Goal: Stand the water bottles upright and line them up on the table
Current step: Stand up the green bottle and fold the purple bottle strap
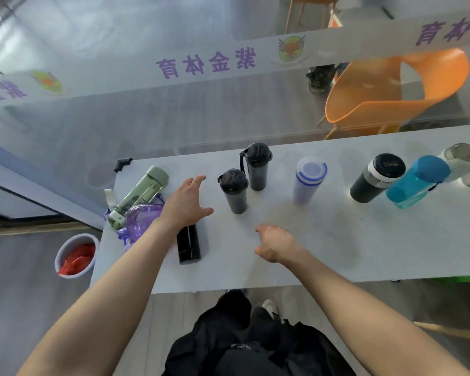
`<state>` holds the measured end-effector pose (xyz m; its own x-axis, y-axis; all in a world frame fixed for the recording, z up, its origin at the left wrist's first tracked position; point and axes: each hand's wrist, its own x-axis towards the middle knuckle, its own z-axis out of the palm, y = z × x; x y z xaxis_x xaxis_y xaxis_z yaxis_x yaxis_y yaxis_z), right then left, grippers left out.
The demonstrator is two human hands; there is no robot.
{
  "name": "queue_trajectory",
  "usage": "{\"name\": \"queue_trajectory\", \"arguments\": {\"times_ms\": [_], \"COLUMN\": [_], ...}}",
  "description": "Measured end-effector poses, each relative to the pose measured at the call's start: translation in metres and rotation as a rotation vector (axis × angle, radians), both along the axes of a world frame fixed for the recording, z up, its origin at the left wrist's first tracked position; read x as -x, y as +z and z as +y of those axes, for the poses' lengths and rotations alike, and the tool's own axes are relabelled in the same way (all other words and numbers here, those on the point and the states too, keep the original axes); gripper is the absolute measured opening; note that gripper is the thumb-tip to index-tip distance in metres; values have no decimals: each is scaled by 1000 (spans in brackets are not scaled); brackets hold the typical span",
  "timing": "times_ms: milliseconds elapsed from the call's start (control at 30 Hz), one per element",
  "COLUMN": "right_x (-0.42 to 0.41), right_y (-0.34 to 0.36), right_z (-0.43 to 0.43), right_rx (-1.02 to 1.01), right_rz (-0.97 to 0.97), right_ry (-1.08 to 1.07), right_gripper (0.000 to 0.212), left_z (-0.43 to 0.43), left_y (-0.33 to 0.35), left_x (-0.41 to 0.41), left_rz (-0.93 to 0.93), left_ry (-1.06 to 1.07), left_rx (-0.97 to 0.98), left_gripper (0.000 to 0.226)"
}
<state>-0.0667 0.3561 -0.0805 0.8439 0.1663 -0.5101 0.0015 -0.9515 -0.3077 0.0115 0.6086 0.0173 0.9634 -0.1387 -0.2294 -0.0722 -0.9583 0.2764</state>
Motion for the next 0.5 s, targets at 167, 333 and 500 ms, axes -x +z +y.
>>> {"name": "queue_trajectory", "arguments": {"times_ms": [167,333,500], "right_x": [-15,-20,-15], "right_y": [3,3,-4], "right_z": [65,129,182], "right_rx": [-41,-62,-55], "right_rz": [-31,-53,-36], "right_ry": [151,189,39], "right_gripper": [44,44,60], "left_z": [62,114,150], "left_y": [1,-13,-18], "left_x": [40,64,77], "left_rz": [13,19,-1], "left_ry": [-47,-79,-168], "left_rx": [-237,-400,-427], "left_gripper": [65,56,66]}}
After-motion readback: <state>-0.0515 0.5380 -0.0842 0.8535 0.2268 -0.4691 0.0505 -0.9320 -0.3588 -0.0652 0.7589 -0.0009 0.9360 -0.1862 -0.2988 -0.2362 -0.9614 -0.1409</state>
